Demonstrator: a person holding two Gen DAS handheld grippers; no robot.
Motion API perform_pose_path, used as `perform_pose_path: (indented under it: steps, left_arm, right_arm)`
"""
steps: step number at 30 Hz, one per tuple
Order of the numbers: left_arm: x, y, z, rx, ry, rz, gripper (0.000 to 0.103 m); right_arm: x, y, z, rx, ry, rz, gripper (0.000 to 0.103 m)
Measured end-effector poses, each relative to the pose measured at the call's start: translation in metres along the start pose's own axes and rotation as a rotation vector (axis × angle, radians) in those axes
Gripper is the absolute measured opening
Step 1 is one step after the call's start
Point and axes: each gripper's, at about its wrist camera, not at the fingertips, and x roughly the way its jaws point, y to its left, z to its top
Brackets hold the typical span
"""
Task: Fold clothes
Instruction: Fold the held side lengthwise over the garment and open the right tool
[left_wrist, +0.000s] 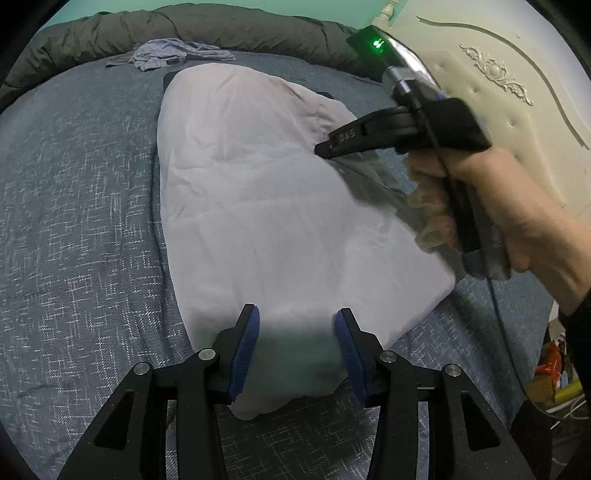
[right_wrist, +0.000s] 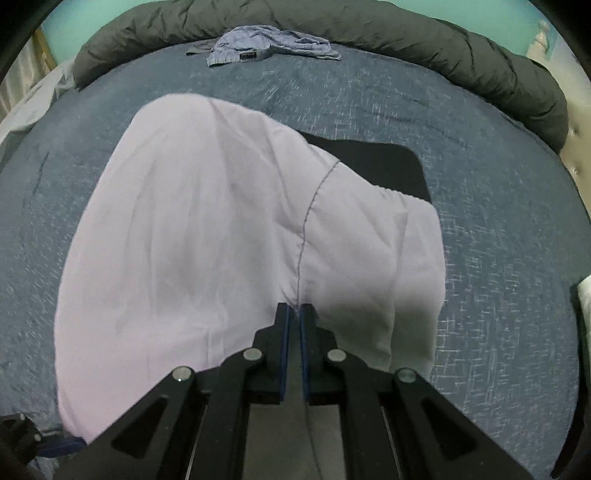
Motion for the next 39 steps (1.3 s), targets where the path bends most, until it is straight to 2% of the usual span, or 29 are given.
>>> perform_pose_path:
  steps: [2,6,14,19,25,31,36,39]
  left_arm:
    - [0.001,-0.001,0.001,-0.003,0.003,-0.002,0.048]
    - [0.000,-0.001,0.001,-0.009,0.003,-0.012,0.048]
    - [0.001,-0.004,0.001,-0.010,0.002,-0.019,0.048]
    - [0.002,-0.006,0.002,-0.013,0.005,-0.027,0.048]
    - [0.003,-0.009,0.002,-0.021,0.010,-0.034,0.048]
    - [0.003,-0.013,0.002,-0.026,0.011,-0.036,0.048]
    - [0.003,-0.015,0.002,-0.035,0.012,-0.045,0.048]
    - [0.003,-0.017,0.001,-0.032,0.013,-0.046,0.048]
  right_arm:
    - [-0.008,0.001,0.002,-0.003,-0.011,-0.003,0.003]
    - [-0.031,0.001,0.021,-0.033,-0.108,-0.073,0.003]
    - [-0.002,-0.006,0.044,-0.047,-0.054,-0.093,0.003]
    - [0.022,-0.007,0.039,-0.035,-0.025,-0.081,0.003]
    - [0.012,-0.010,0.045,-0.026,-0.035,-0.055,0.003]
    - [-0.012,-0.023,0.062,0.034,-0.098,-0.020,0.003]
    - [0.017,-0.035,0.066,0.095,-0.031,-0.023,0.002]
    - [0.030,-0.035,0.063,0.102,-0.022,-0.023,0.002]
